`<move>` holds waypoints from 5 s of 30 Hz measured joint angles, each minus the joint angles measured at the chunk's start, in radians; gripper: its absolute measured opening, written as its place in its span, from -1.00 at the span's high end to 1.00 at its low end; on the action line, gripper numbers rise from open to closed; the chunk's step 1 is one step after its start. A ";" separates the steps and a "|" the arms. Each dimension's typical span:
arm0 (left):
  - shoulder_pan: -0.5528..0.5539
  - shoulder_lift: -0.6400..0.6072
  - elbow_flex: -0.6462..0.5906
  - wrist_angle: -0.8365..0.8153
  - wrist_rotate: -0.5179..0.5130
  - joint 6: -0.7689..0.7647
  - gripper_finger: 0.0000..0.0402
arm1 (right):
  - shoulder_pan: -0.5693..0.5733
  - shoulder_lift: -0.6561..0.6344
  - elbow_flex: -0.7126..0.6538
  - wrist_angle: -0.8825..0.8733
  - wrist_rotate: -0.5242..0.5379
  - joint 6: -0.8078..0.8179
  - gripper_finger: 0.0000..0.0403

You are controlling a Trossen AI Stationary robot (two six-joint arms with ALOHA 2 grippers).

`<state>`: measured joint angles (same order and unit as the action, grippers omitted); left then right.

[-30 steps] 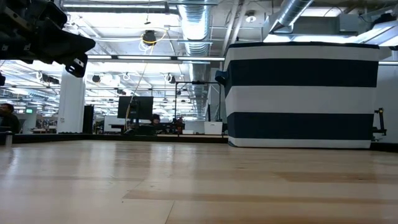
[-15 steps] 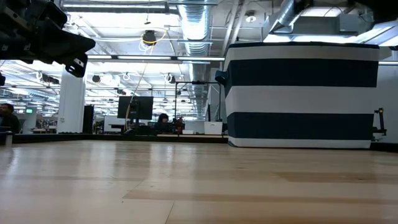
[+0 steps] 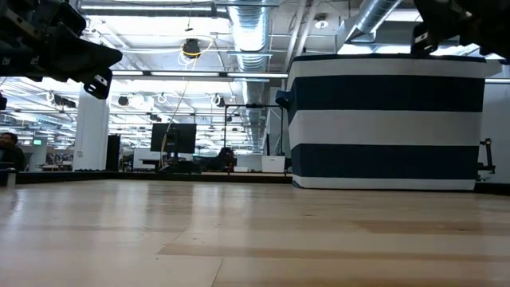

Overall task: Pick & place medical supplies in basket/bin
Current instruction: Return to Home Position

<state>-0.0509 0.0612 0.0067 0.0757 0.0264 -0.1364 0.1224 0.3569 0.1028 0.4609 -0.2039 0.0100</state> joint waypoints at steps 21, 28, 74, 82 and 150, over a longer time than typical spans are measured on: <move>0.000 0.000 0.000 0.000 0.000 0.000 1.00 | -0.086 -0.354 -0.020 -0.465 0.023 -0.018 0.29; 0.000 0.000 0.000 0.000 0.000 0.000 1.00 | -0.086 -0.355 -0.018 -0.556 0.025 0.068 0.29; 0.000 0.000 0.000 0.000 0.000 0.000 1.00 | -0.084 -0.350 -0.018 -0.681 0.022 0.219 0.29; 0.000 0.000 0.000 0.000 0.000 0.000 1.00 | -0.084 -0.350 -0.018 -0.681 0.022 0.219 0.29; 0.000 0.000 0.000 0.000 0.000 0.000 1.00 | -0.085 -0.350 -0.018 -0.682 0.022 0.219 0.29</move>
<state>-0.0511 0.0616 0.0071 0.0760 0.0265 -0.1364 0.0378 0.0071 0.0849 -0.2207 -0.1822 0.2291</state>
